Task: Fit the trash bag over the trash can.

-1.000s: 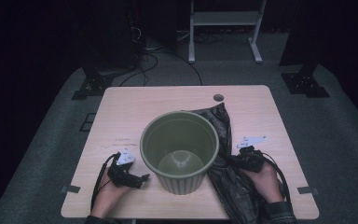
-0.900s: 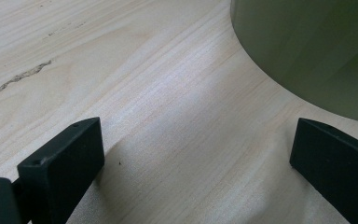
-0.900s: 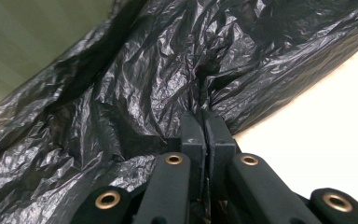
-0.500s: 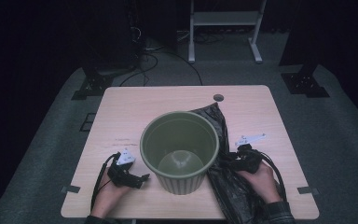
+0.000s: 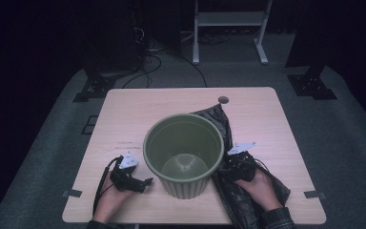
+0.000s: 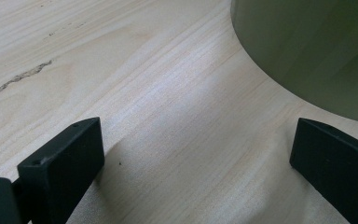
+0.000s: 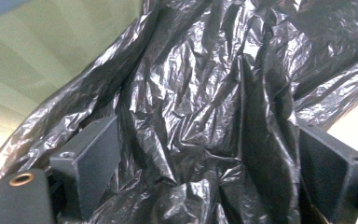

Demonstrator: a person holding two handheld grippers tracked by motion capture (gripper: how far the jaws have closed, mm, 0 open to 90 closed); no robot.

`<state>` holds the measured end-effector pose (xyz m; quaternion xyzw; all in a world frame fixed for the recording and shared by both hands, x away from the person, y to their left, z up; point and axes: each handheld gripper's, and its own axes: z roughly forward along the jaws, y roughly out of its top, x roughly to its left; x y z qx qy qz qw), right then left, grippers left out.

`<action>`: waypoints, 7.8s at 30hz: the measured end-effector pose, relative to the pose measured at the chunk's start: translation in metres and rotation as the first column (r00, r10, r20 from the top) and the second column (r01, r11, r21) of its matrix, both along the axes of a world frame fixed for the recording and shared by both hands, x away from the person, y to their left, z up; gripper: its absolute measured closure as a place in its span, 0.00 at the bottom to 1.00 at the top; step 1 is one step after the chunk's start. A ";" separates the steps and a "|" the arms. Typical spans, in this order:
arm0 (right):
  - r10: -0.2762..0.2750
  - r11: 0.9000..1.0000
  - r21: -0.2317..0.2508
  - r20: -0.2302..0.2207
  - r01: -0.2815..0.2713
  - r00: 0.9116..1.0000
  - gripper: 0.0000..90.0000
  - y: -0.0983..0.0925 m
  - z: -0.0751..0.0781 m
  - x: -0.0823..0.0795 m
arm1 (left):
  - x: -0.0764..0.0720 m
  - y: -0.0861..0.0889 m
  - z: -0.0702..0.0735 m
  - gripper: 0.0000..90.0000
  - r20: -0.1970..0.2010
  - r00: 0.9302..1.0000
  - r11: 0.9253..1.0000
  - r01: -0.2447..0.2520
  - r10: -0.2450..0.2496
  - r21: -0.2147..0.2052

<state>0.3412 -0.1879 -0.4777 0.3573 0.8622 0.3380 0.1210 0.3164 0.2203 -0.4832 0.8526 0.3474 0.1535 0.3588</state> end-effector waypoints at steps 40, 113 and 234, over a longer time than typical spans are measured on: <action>0.202 0.967 0.158 0.017 -0.203 0.979 0.99 -0.018 0.038 -0.028 | 0.000 0.000 0.000 0.02 0.000 1.000 1.000 0.000 0.000 0.000; 0.611 0.660 0.299 0.320 -0.689 0.724 0.99 0.090 0.254 -0.016 | 0.000 0.000 0.000 0.02 0.002 1.000 1.000 -0.003 0.003 -0.003; 0.304 0.894 0.287 0.175 -0.344 0.936 0.61 0.046 0.188 0.088 | -0.002 0.001 0.000 0.02 -0.001 1.000 1.000 0.013 -0.013 -0.001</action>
